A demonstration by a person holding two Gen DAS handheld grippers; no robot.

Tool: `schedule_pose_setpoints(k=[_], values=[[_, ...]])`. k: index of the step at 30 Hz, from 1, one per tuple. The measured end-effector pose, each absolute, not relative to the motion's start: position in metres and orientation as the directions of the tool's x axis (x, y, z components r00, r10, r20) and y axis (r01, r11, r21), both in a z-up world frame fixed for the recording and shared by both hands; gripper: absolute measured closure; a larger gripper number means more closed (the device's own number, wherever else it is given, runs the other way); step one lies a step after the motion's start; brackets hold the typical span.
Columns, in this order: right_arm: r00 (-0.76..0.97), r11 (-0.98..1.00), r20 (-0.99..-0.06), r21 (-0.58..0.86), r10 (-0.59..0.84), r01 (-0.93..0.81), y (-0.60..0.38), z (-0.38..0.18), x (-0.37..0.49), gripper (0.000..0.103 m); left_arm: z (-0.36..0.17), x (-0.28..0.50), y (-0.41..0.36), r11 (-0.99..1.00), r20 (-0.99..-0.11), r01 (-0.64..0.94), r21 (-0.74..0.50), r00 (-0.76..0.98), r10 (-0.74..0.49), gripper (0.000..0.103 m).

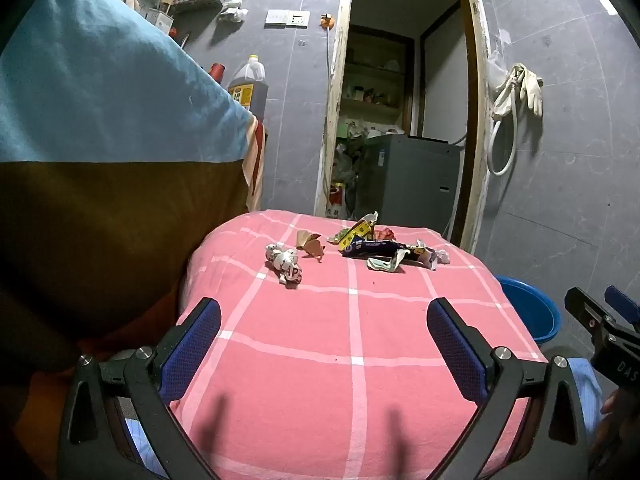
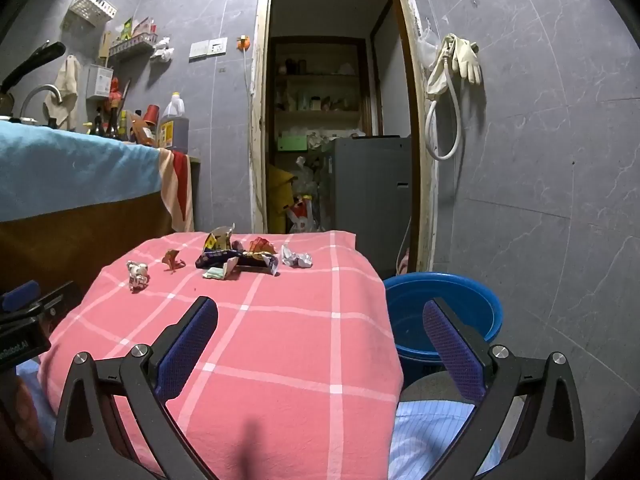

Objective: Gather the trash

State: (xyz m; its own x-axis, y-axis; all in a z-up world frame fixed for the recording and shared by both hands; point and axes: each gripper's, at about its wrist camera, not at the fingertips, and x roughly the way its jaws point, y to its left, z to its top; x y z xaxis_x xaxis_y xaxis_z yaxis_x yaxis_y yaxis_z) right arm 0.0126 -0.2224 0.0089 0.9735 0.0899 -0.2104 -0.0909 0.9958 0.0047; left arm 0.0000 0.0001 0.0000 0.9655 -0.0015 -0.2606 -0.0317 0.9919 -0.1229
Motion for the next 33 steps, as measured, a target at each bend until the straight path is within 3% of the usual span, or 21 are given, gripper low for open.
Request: schedule_pose_setpoints(k=[33], values=[[0.973, 0.996, -0.210, 0.007, 0.090, -0.091, -0.2227, 0.0087, 0.0123, 0.000, 0.0000, 0.0000, -0.0001, 0.993, -0.263, -0.032, -0.114, 0.965, 0.001, 0.002]])
